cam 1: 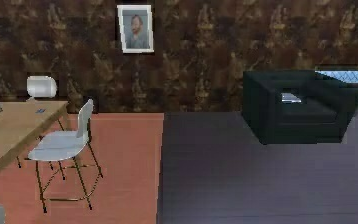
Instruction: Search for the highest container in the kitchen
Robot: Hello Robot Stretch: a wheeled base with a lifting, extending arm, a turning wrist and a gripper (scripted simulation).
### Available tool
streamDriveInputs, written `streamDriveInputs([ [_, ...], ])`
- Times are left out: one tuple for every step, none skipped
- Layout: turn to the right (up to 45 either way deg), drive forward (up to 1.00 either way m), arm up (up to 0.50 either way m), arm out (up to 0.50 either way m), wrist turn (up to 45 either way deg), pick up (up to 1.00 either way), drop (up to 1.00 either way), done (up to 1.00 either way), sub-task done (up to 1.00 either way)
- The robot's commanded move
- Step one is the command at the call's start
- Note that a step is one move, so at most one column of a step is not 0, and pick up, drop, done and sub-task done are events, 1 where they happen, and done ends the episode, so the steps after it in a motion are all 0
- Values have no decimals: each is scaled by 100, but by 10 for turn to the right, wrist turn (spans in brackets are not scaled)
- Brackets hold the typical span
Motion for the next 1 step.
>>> streamDriveInputs([
  [0, 100, 0, 0, 0, 0, 0, 0, 0],
])
